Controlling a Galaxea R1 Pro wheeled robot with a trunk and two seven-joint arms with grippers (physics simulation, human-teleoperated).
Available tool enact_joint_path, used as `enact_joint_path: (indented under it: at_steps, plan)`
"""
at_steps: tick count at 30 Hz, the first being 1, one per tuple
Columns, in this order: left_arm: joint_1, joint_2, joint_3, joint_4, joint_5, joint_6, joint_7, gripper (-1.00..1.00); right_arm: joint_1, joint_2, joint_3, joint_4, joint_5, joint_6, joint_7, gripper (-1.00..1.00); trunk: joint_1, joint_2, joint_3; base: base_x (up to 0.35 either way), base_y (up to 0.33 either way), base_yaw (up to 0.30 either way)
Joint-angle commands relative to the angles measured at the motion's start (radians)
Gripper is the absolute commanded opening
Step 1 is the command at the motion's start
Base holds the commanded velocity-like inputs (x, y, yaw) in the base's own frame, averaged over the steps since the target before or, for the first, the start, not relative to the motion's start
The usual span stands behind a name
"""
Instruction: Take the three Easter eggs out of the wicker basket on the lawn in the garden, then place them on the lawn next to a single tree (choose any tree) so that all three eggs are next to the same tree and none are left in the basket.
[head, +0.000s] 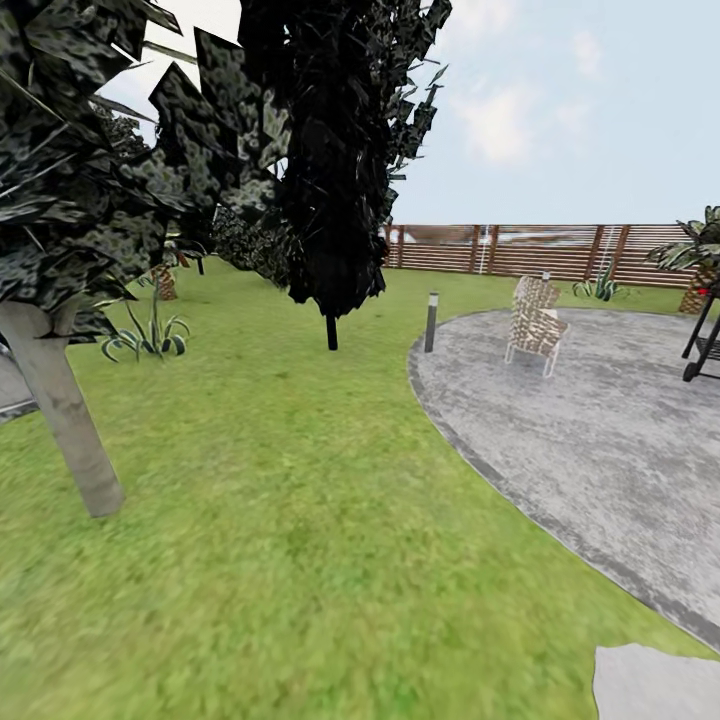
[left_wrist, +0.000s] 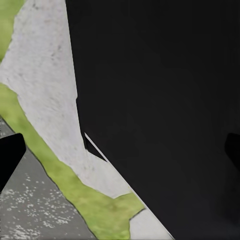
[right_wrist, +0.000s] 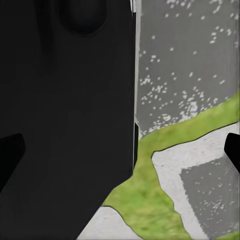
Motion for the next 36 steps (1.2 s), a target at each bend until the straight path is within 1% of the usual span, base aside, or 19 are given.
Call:
enact_joint_path:
  at_steps: [1, 36]
  plan:
    - [0.001, 0.0, 0.001, -0.002, -0.004, 0.001, -0.001, 1.0, 0.0, 0.0, 0.0, 0.0, 0.001, 0.001, -0.001, 1.0, 0.0, 0.0, -0.001, 0.238, 0.0, 0.0]
    - [0.001, -0.001, 0.001, -0.002, -0.005, 0.001, -0.001, 1.0, 0.0, 0.001, -0.002, 0.003, -0.003, -0.002, -0.001, 1.0, 0.0, 0.0, -0.001, 0.223, 0.0, 0.0]
